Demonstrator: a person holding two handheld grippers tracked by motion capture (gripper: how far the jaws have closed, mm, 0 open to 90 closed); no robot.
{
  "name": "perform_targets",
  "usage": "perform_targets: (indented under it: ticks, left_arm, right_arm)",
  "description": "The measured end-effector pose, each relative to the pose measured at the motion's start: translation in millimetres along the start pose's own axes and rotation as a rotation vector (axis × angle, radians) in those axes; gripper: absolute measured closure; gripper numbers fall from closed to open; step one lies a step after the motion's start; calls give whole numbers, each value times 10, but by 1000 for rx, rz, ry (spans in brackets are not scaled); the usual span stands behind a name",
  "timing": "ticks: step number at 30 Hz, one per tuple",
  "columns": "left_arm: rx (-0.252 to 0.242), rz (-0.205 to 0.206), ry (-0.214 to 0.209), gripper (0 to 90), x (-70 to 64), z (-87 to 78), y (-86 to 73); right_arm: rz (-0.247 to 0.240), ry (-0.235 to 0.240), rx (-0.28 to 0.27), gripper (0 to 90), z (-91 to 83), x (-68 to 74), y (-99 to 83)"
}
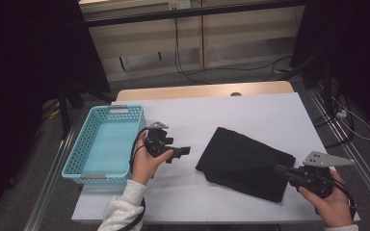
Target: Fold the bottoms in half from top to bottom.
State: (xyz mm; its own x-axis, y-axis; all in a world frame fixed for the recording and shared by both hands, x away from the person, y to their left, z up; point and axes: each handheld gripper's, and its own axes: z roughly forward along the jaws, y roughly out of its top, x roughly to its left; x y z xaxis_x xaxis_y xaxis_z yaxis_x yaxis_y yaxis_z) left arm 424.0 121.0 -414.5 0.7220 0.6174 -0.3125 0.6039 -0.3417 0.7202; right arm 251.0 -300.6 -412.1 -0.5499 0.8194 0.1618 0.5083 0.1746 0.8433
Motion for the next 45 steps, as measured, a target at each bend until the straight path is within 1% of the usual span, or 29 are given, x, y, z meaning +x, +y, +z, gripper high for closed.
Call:
perform_targets:
  ticks: [14, 33, 36, 45]
  left_arm:
    - [1, -2, 1, 99, 0, 2, -4]
    - [4, 1, 0, 99, -7, 29, 3]
    - [9, 6, -6, 99, -14, 36, 12]
    - [11, 7, -9, 99, -25, 59, 20]
  right_arm:
    - [4, 1, -5, 892, -43, 6, -19]
    - [15, -15, -15, 892, -144, -20, -75]
    - [16, -19, -9, 892, -157, -17, -87]
    - [24, -27, -13, 892, -204, -20, -111]
